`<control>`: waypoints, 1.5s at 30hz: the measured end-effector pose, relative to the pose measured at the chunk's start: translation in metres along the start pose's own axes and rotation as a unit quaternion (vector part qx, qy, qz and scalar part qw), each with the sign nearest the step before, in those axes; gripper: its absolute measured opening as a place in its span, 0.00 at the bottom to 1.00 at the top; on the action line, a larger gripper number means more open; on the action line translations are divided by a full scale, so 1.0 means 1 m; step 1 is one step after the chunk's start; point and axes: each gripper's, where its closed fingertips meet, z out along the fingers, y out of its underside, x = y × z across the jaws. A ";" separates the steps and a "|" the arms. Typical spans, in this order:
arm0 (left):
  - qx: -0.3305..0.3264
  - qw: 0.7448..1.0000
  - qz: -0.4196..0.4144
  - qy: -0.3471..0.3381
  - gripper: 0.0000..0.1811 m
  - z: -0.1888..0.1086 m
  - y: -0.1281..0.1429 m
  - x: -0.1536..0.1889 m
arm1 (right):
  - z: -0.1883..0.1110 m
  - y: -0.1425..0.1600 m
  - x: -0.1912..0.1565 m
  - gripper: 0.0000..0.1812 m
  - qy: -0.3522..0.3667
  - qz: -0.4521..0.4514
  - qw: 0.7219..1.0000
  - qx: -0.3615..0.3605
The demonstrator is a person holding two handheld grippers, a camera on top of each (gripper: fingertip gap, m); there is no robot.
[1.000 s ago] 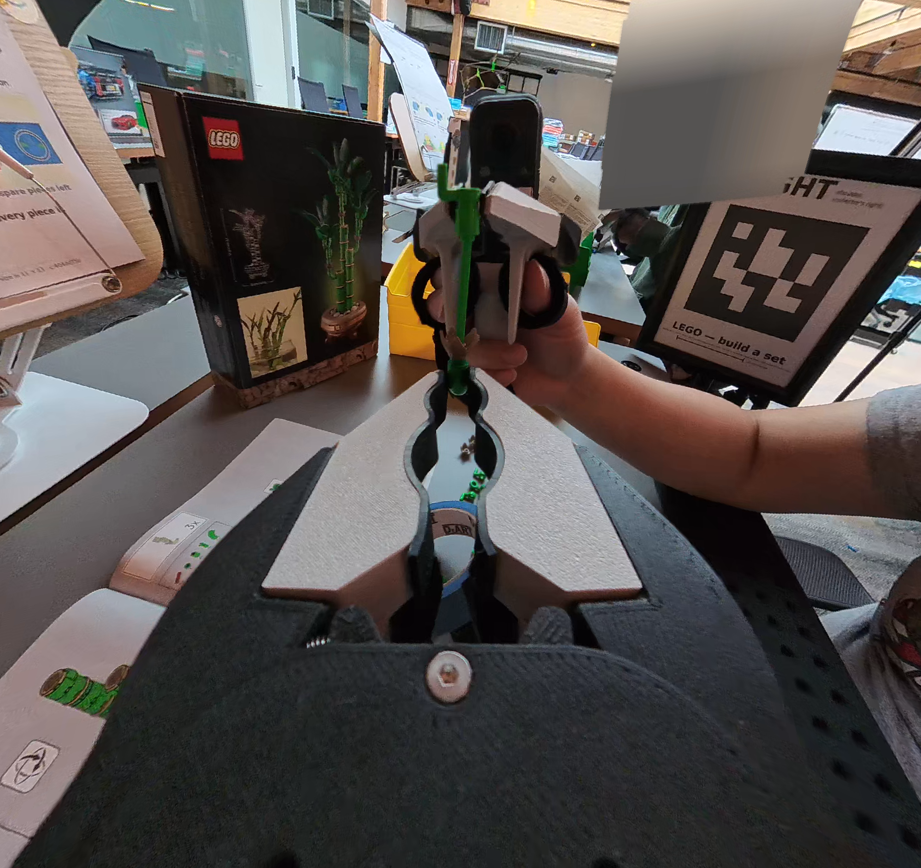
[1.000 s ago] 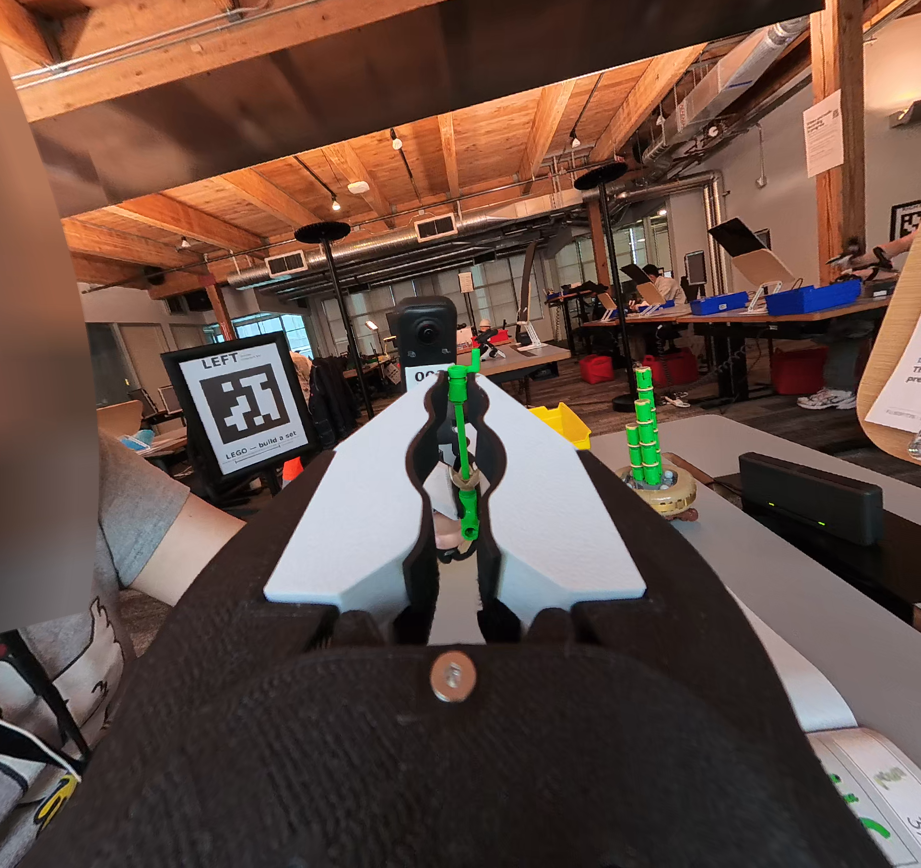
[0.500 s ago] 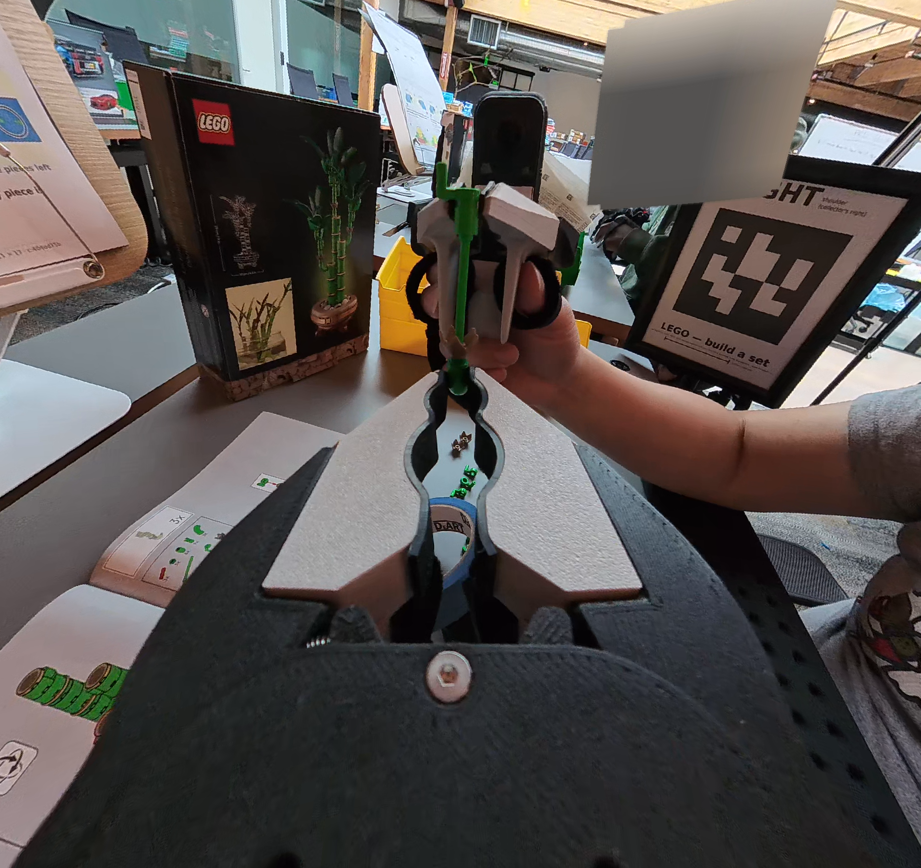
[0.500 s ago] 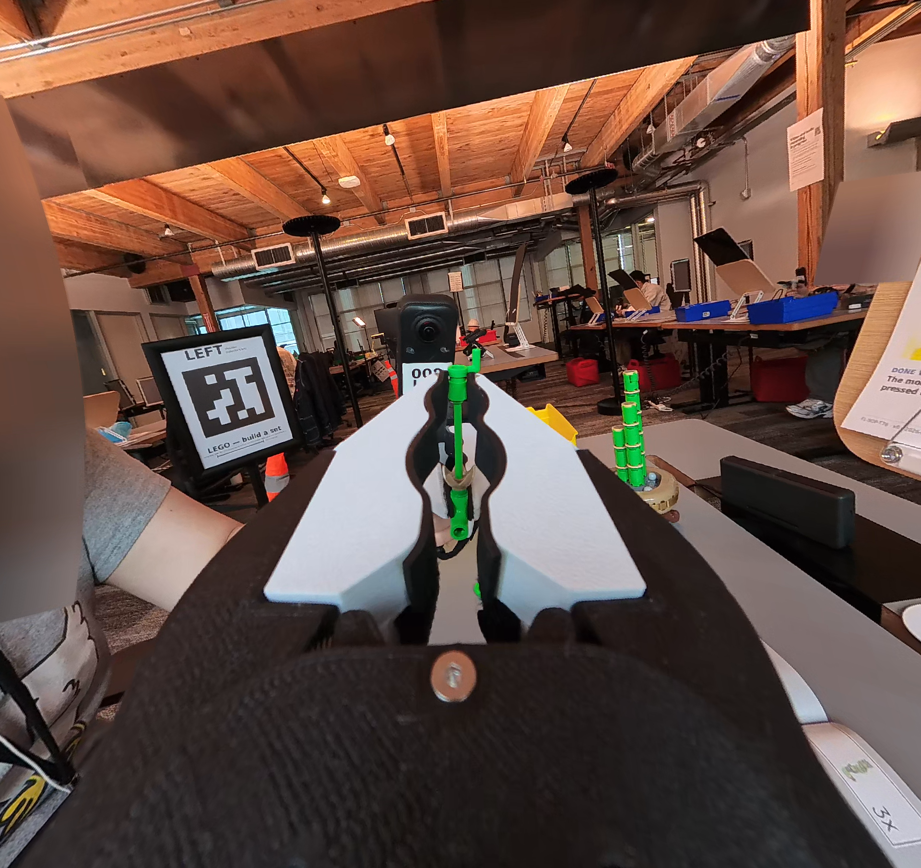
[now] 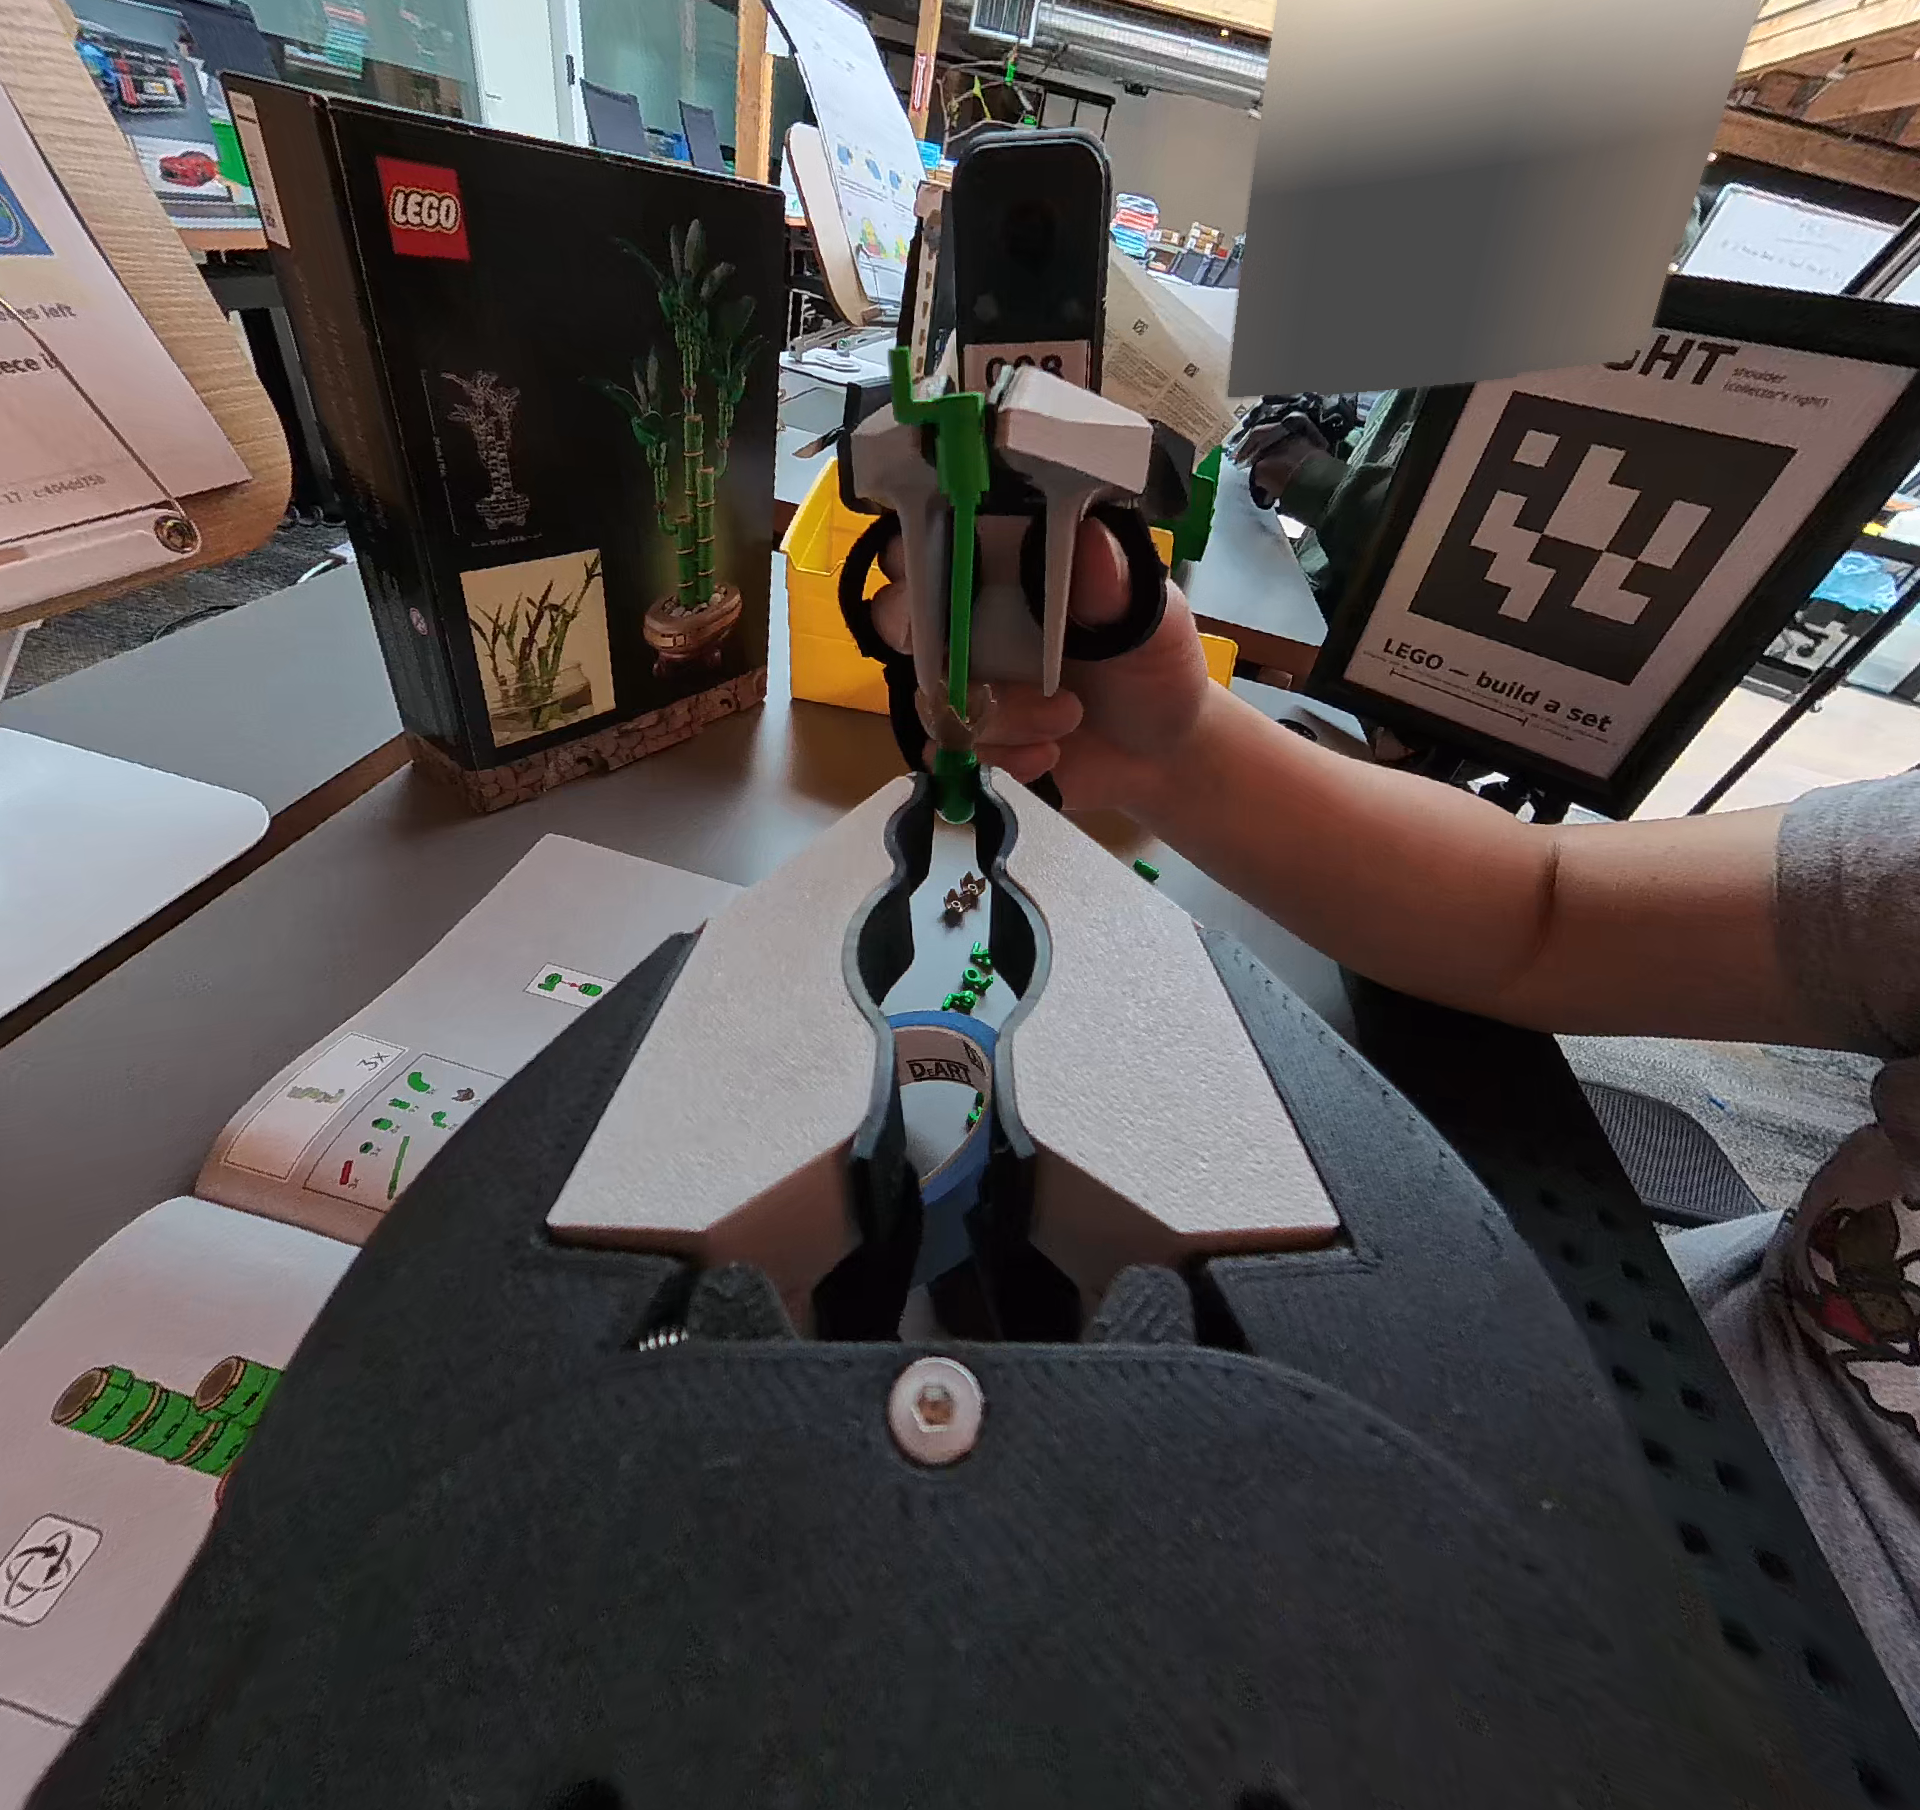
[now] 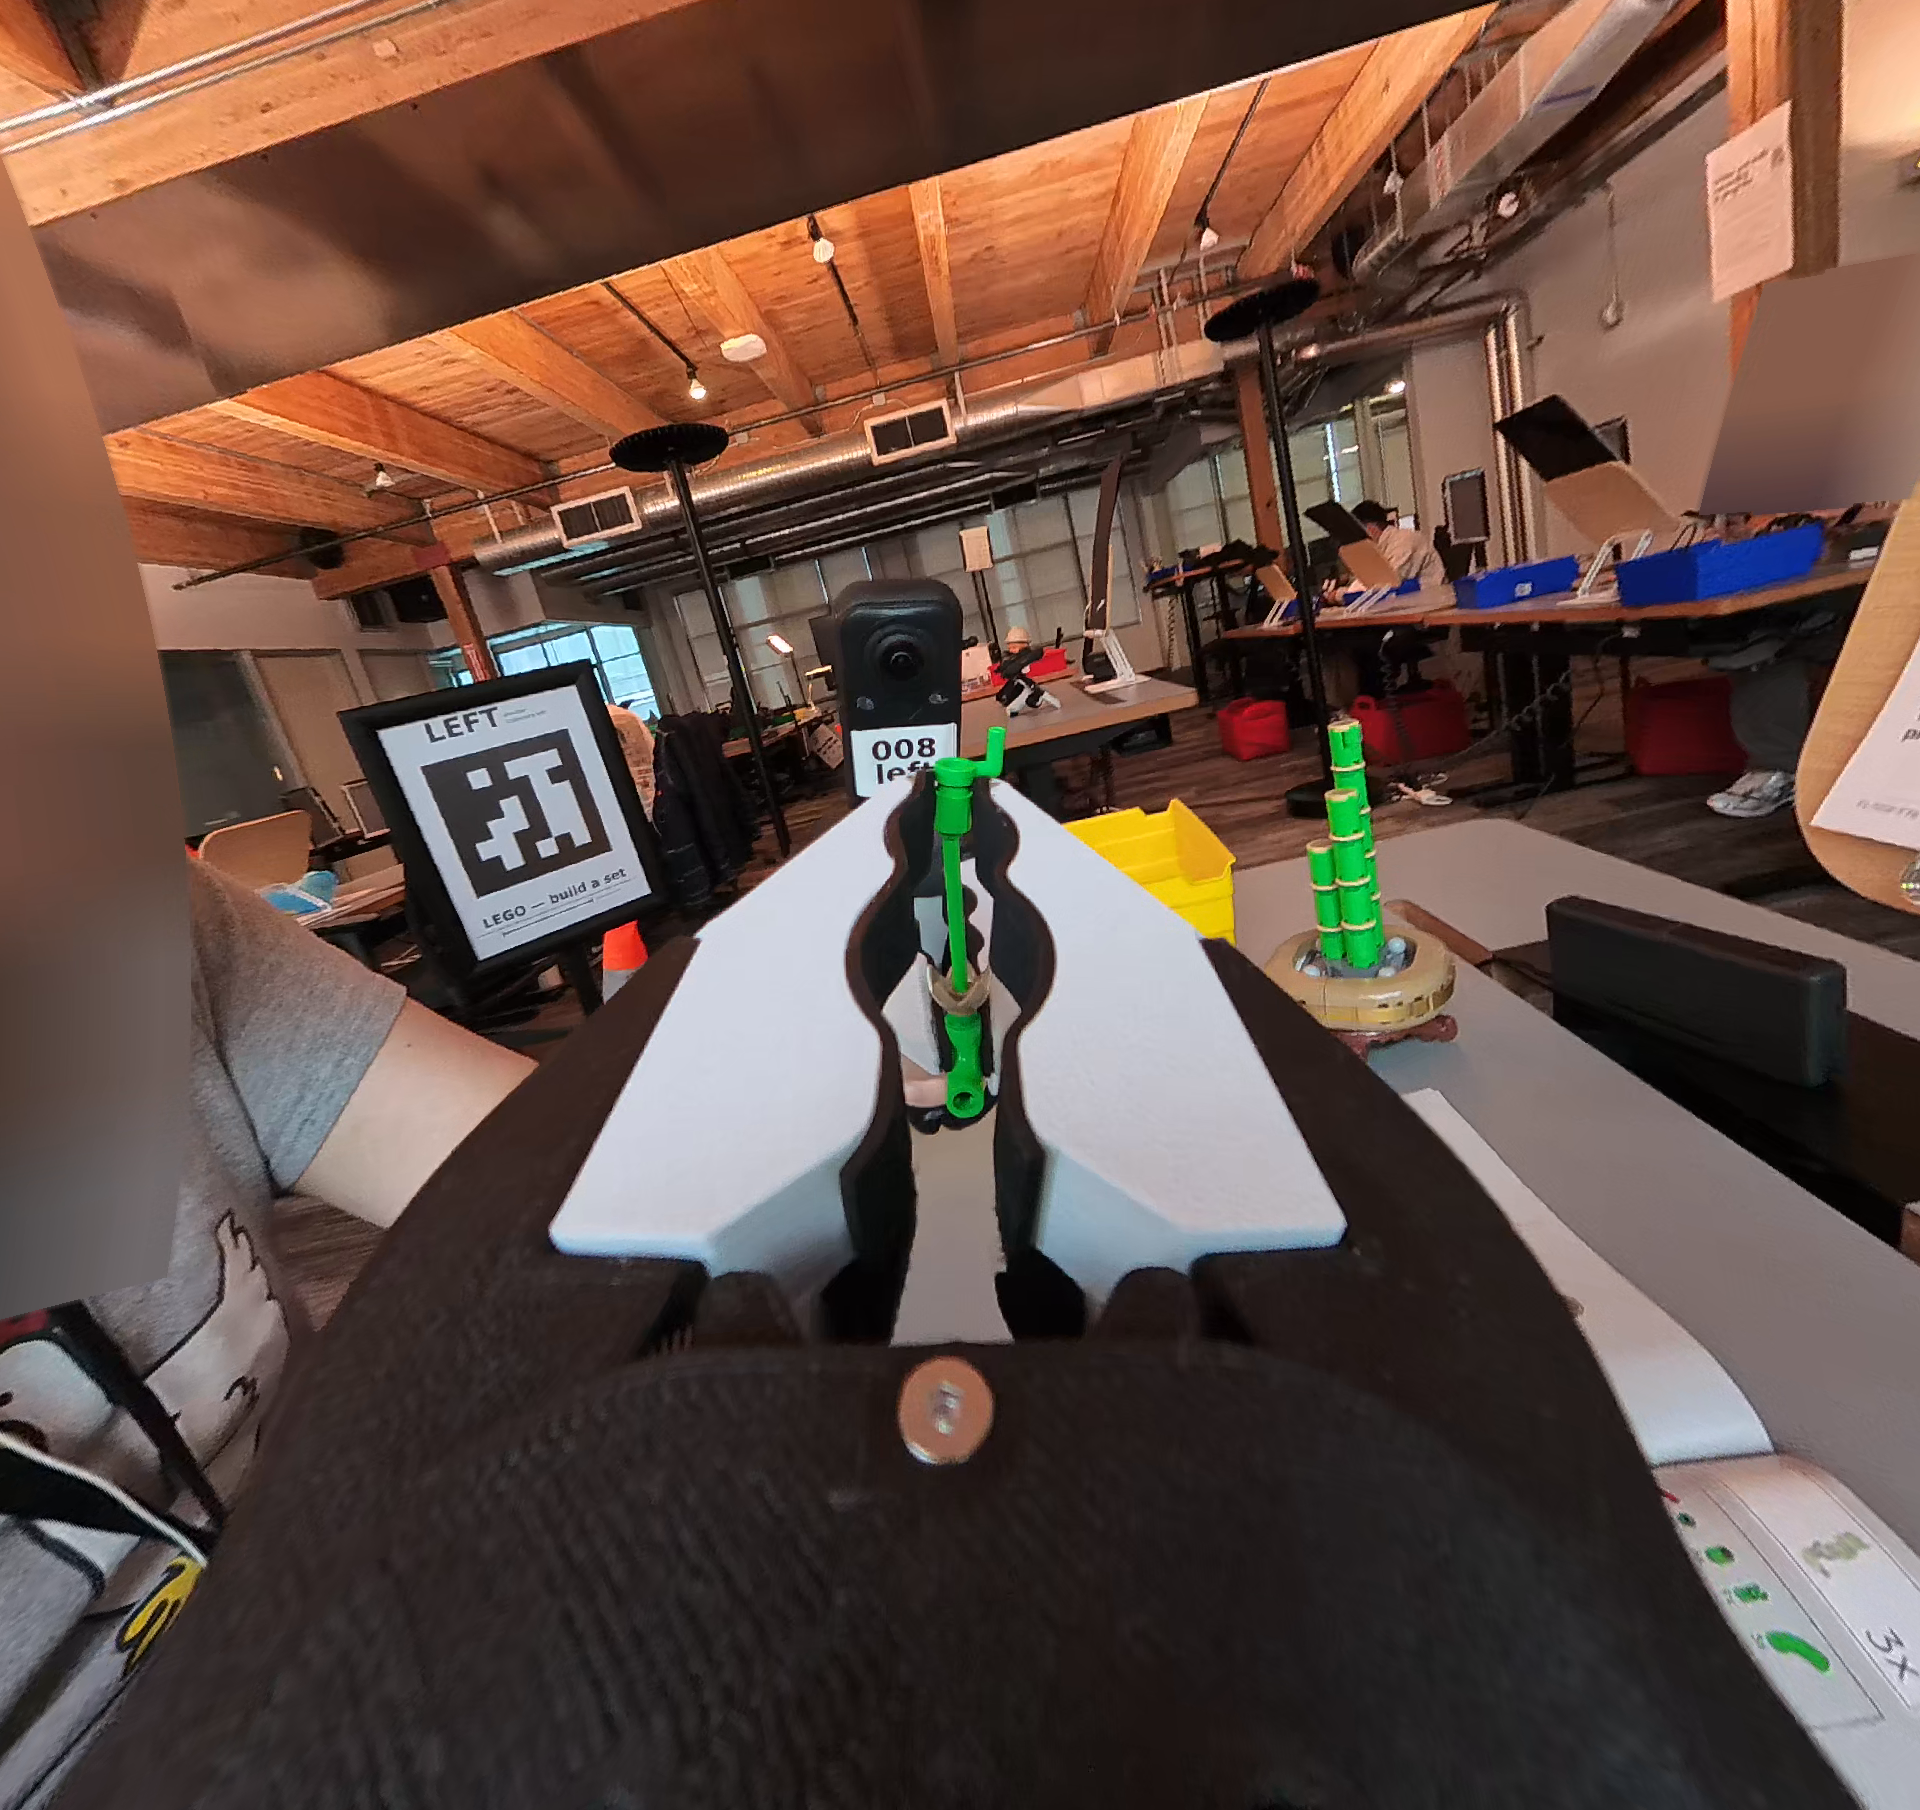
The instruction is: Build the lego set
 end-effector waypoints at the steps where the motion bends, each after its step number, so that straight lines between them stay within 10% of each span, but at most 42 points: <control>1: -0.001 1.000 0.000 0.000 0.03 0.000 0.000 0.000 | 0.000 0.000 0.000 0.02 0.000 0.001 1.000 -0.001; 45: -0.070 0.997 0.017 -0.012 0.03 0.001 0.020 -0.004 | -0.018 0.019 0.007 0.02 0.023 -0.006 0.992 -0.128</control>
